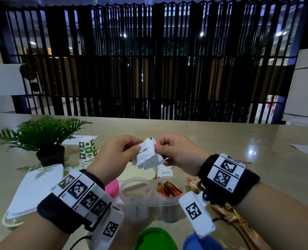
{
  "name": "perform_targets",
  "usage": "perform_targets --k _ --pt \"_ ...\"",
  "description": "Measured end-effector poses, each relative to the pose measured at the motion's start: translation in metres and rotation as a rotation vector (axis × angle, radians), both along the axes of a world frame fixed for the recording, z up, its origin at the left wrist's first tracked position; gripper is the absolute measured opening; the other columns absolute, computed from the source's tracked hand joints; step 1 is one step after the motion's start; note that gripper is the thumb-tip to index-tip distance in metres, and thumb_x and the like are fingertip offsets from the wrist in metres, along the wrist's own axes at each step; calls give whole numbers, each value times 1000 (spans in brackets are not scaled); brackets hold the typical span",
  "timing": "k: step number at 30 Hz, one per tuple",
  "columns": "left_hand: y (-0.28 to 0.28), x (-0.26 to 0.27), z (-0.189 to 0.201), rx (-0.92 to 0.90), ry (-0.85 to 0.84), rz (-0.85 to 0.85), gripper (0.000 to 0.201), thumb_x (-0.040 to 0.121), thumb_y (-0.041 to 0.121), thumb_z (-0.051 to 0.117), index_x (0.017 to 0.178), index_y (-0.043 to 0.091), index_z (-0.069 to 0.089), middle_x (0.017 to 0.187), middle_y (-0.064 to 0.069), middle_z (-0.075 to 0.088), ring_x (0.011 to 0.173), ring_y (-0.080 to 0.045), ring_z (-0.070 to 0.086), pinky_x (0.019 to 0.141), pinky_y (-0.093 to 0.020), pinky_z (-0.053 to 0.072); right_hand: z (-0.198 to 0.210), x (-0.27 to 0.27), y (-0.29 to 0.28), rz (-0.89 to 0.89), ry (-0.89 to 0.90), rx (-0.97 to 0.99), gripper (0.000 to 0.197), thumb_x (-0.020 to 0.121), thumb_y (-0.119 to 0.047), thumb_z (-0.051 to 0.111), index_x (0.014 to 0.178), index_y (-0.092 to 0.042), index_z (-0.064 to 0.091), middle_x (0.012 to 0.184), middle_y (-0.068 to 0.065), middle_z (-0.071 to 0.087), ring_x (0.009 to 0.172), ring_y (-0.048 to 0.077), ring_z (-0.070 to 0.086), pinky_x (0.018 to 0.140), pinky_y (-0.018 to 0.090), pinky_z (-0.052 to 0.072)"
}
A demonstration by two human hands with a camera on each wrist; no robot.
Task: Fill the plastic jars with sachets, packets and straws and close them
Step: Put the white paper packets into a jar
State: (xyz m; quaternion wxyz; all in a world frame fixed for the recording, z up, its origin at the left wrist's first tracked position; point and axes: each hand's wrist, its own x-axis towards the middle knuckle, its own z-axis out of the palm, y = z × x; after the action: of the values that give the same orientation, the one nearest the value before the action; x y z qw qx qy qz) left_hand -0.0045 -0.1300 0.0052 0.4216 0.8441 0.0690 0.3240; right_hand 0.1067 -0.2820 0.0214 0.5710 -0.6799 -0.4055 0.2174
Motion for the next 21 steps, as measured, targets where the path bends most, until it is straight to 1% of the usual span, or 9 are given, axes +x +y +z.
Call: perform_targets --k 3,5,7,9,11,13,15,18,21 --pt "4 3 -3 -35 -24 25 17 94 5 58 101 13 72 73 -14 71 56 -3 57 59 -13 48 0 1 -2 127 71 18 19 86 7 60 99 -8 58 86 11 57 72 15 61 61 21 55" --pt "6 4 -5 -55 -27 37 18 94 5 58 102 13 72 79 -17 71 58 -3 58 60 -13 49 -2 2 -2 160 63 -7 29 85 11 58 109 -6 57 88 12 58 76 17 62 67 23 57" --pt "6 6 -7 -81 -33 47 17 94 5 59 102 14 71 79 -13 71 62 -5 59 61 -13 50 -3 2 0 167 57 -23 32 86 12 57 113 -5 57 89 12 60 78 19 62 69 24 57" --pt "6 6 -8 -110 -47 52 17 94 6 59 102 16 70 76 -4 71 67 -9 61 63 -14 51 -4 2 1 165 43 -34 32 86 12 56 113 -4 58 95 18 60 82 22 62 71 25 57" --pt "8 6 -8 -115 -60 67 17 94 7 58 102 17 70 76 3 69 68 -7 62 65 -15 51 -6 2 0 161 19 -49 32 86 13 56 114 -2 58 99 21 60 84 23 62 71 23 58" --pt "11 5 -7 -140 -85 76 19 95 5 57 101 17 70 75 6 70 64 -2 62 63 -13 51 -8 3 -1 139 -1 -72 31 86 12 56 115 0 58 101 24 62 86 24 62 72 23 57" --pt "13 5 -7 -234 -107 44 22 95 1 55 96 17 70 61 11 67 54 1 58 58 -10 49 -10 4 0 70 -15 -72 30 87 11 56 115 2 60 108 28 64 90 26 63 74 24 58" --pt "7 8 -6 -335 -80 -7 28 96 0 51 91 21 69 53 13 63 49 3 53 55 -12 47 -12 4 7 -41 59 20 28 87 13 55 109 -3 62 106 19 66 87 22 65 72 23 58" --pt "3 15 -9 -279 -64 28 29 99 3 48 93 23 68 54 12 62 53 2 54 61 -13 49 -15 0 15 -53 133 115 27 86 15 55 106 -2 60 97 13 65 84 20 65 71 24 59"
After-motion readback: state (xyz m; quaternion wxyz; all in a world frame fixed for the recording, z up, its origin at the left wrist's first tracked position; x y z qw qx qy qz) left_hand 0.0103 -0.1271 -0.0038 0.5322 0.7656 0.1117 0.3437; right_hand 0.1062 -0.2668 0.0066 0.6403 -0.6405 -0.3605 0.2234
